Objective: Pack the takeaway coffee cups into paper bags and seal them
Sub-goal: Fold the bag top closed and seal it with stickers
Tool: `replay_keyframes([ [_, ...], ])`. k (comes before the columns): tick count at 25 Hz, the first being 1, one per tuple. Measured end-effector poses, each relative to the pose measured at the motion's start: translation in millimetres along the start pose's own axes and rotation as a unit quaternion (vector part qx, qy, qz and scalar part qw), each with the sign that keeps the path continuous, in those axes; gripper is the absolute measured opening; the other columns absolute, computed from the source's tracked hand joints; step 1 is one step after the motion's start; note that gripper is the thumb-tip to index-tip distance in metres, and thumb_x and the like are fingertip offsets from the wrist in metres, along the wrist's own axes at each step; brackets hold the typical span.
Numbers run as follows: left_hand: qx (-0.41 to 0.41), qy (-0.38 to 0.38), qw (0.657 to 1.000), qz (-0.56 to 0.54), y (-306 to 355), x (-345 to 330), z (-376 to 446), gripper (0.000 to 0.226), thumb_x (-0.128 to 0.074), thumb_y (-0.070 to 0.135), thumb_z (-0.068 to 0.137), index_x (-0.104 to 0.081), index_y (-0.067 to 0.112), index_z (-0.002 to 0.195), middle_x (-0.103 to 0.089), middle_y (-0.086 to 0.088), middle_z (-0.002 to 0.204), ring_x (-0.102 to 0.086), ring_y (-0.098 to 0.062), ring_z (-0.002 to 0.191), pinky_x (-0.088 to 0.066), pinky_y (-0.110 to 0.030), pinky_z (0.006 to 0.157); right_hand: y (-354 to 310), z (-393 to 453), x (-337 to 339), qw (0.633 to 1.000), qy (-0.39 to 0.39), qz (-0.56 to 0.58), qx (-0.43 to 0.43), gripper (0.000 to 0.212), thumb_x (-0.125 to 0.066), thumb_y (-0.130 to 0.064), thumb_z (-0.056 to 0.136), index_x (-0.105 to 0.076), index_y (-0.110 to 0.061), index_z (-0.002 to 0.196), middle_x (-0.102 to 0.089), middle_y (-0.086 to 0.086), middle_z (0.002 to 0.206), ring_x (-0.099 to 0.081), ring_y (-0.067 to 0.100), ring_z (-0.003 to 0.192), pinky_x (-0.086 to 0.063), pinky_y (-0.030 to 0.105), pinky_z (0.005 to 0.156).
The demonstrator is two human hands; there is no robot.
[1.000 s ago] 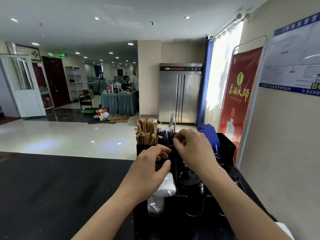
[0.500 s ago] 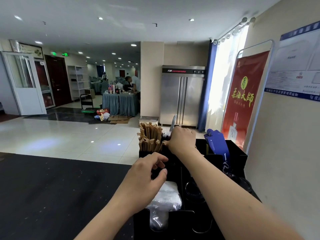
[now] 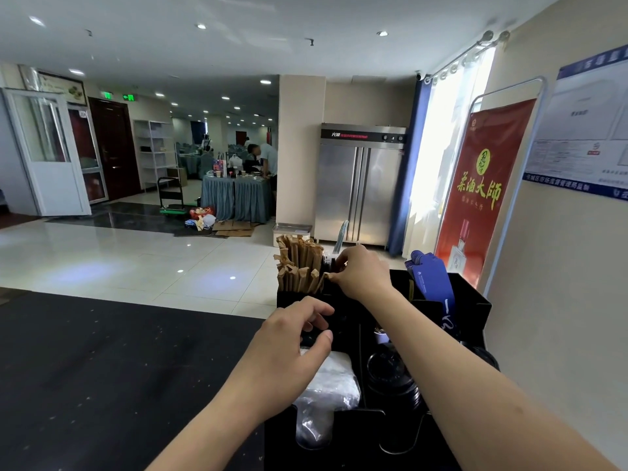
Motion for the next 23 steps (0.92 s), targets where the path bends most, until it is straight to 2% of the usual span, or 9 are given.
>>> replay_keyframes([
  [3,0.000,-0.002,1.000,0.004,0,0,0,0.027,-0.059,0.037,0.098,-0.056,0.044,0.123,-0.061,0.022,0.104,-0.055,0.002,0.104,-0.049,-0.021,0.088,-4,5,-9,1.000,-0.019,-0.021,0.004,0.019,-0.075,-0.032,0.089,-0.073,-0.021,0.104,-0.070,0.002,0.103,-0.062,0.024,0.105,-0.040,0.043,0.101],
  [9,0.001,0.003,1.000,0.010,-3,5,-1,0.027,-0.060,0.034,0.098,-0.057,0.041,0.124,-0.061,0.021,0.104,-0.054,0.006,0.103,-0.044,-0.008,0.082,-3,6,-10,0.999,-0.051,0.004,-0.009,0.024,-0.075,-0.033,0.089,-0.068,-0.019,0.106,-0.062,0.002,0.099,-0.060,0.026,0.102,-0.047,0.044,0.100],
  [11,0.003,0.004,1.000,0.008,-3,6,-2,0.027,-0.060,0.034,0.098,-0.057,0.040,0.124,-0.062,0.021,0.103,-0.054,0.006,0.103,-0.043,-0.007,0.081,0,6,-7,0.998,-0.047,0.034,-0.007,0.025,-0.077,-0.032,0.086,-0.068,-0.018,0.105,-0.066,0.005,0.101,-0.063,0.027,0.101,-0.053,0.045,0.095],
  [16,0.005,0.006,1.000,0.003,1,9,-3,0.025,-0.060,0.032,0.098,-0.058,0.039,0.123,-0.062,0.021,0.102,-0.054,0.005,0.102,-0.043,-0.007,0.081,8,0,16,0.995,-0.006,0.104,-0.006,0.022,-0.073,-0.022,0.087,-0.077,-0.018,0.108,-0.073,0.006,0.101,-0.067,0.025,0.097,-0.056,0.034,0.083],
  [19,0.003,0.006,1.000,0.002,5,9,-4,0.025,-0.060,0.031,0.099,-0.058,0.038,0.122,-0.063,0.020,0.101,-0.054,0.004,0.103,-0.043,-0.007,0.081,10,-4,29,0.987,0.001,0.159,-0.006,0.016,-0.082,-0.024,0.084,-0.074,-0.016,0.095,-0.069,0.001,0.087,-0.066,0.017,0.082,-0.053,0.029,0.071],
  [21,0.001,0.005,1.000,0.003,6,10,-6,0.025,-0.060,0.031,0.099,-0.059,0.038,0.122,-0.063,0.020,0.101,-0.054,0.004,0.103,-0.043,-0.008,0.082,14,-3,33,0.981,-0.001,0.193,-0.013,0.022,-0.085,-0.025,0.082,-0.075,-0.011,0.097,-0.072,0.002,0.087,-0.070,0.014,0.075,-0.056,0.024,0.066],
  [23,0.001,0.005,1.000,0.003,9,11,-7,0.025,-0.060,0.031,0.098,-0.059,0.038,0.122,-0.062,0.021,0.101,-0.053,0.005,0.103,-0.043,-0.007,0.082,16,-4,36,0.981,-0.009,0.194,-0.018,0.019,-0.079,-0.024,0.089,-0.077,-0.010,0.102,-0.075,0.005,0.087,-0.071,0.011,0.066,-0.050,0.014,0.053],
])
Point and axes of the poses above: each hand's wrist, its own z-axis towards the middle knuckle, its own x-axis out of the back of the hand, y = z × x, the point moved 5 cm from there along z, towards the middle knuckle
